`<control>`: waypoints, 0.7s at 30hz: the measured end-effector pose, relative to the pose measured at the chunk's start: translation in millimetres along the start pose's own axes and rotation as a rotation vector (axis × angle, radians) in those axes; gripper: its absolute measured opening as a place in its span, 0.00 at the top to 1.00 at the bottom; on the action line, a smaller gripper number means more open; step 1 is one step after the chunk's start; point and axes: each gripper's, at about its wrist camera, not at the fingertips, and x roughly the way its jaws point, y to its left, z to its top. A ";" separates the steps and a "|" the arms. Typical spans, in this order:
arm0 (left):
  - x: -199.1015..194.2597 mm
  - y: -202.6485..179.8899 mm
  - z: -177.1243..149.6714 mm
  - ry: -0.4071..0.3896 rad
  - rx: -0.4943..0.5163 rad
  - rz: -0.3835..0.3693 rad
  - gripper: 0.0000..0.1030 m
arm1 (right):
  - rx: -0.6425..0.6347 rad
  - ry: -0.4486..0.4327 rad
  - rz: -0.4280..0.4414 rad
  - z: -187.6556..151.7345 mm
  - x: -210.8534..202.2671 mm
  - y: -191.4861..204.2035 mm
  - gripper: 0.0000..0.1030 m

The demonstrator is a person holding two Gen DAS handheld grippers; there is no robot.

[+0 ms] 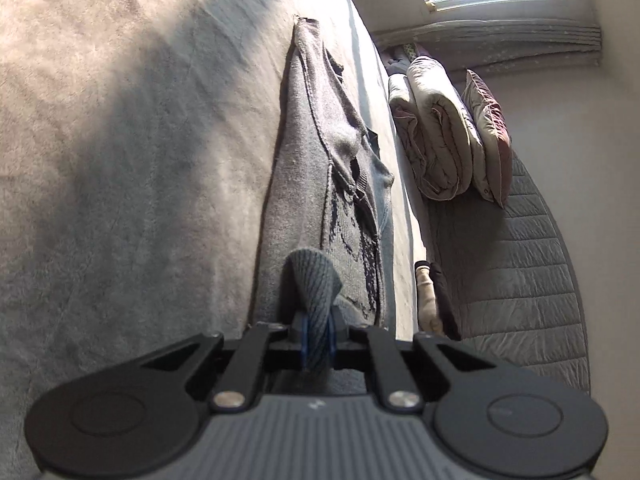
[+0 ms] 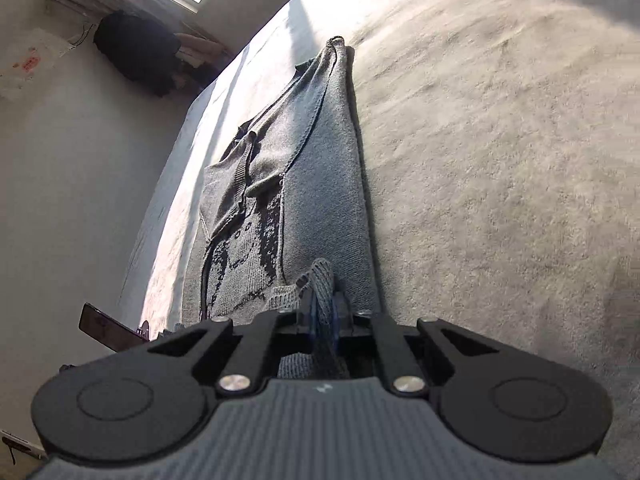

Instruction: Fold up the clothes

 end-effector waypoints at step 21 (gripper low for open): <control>22.8 -10.3 21.7 0.039 0.049 -0.068 0.91 | -0.068 -0.017 0.111 -2.2 12.7 14.4 0.89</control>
